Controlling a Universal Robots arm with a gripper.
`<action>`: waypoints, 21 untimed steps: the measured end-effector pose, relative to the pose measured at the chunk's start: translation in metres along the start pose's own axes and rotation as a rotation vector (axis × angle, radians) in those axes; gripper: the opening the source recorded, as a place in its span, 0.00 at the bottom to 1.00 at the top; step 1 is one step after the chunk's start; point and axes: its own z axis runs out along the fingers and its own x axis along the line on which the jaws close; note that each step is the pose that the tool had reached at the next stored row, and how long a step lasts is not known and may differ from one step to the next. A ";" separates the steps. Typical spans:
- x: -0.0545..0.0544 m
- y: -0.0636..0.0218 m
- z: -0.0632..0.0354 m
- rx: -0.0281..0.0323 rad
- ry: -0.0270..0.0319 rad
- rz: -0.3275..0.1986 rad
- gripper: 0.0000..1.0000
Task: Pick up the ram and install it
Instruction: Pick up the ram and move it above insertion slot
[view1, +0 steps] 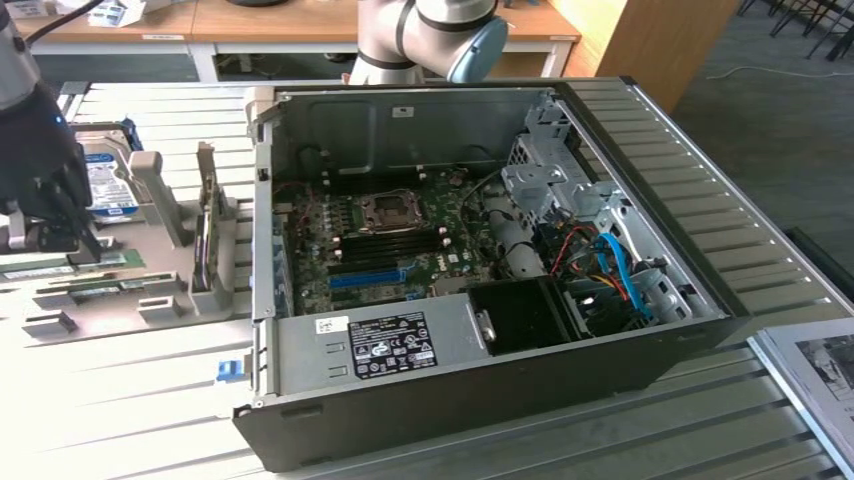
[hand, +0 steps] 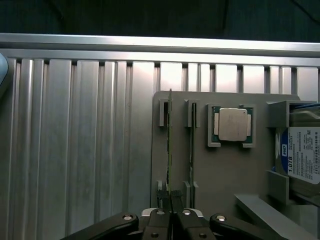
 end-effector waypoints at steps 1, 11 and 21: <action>0.000 0.0000 -0.0015 0.0000 0.0000 0.000 0.11; 0.000 0.0007 -0.0170 0.0000 0.0000 0.000 0.11; 0.000 0.0013 -0.0343 0.0001 0.0000 0.000 0.11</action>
